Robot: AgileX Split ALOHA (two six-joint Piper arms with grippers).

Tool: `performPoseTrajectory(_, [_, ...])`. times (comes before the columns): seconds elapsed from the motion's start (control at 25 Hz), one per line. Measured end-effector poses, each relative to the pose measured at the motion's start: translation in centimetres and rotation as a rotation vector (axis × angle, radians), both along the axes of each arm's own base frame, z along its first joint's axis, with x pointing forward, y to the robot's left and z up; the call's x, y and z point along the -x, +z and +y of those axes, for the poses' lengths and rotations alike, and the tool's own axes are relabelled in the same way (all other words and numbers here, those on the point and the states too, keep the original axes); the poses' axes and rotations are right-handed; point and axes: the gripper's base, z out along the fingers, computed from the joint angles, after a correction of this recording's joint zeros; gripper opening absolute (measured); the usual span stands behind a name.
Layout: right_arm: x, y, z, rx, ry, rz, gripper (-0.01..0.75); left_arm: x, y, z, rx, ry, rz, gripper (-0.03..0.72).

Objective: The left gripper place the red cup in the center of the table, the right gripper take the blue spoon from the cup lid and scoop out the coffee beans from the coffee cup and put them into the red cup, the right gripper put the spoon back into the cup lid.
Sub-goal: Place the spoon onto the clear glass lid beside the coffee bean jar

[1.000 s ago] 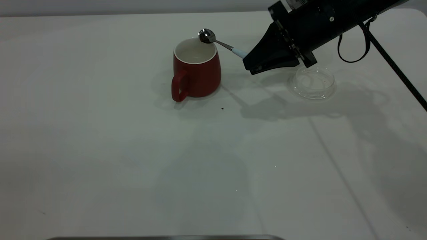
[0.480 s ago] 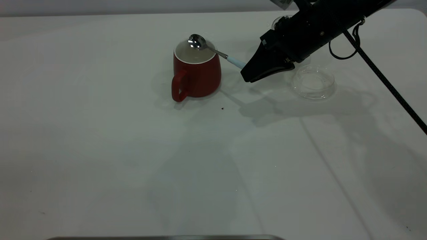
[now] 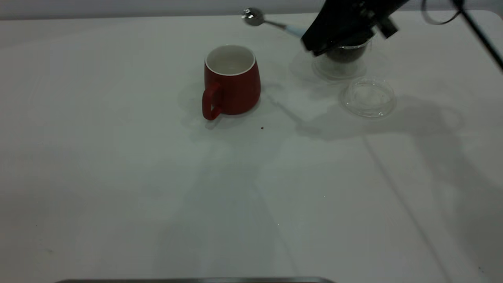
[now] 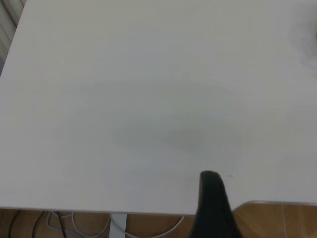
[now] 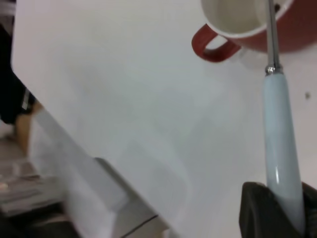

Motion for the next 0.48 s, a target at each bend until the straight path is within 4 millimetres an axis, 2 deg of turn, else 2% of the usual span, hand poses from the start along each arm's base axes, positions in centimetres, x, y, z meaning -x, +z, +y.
performPoseTrajectory(0.16, [0.6, 0.6, -2.8, -0.01, -0.104, 0.103, 0.113, 0.0, 0.0, 0.0, 0.0, 0.0, 0.0, 0.587])
performPoseTrajectory(0.48, [4.5, -1.2, -7.1, -0.062, -0.256, 0.237, 0.113, 0.0, 0.0, 0.0, 0.0, 0.0, 0.0, 0.587])
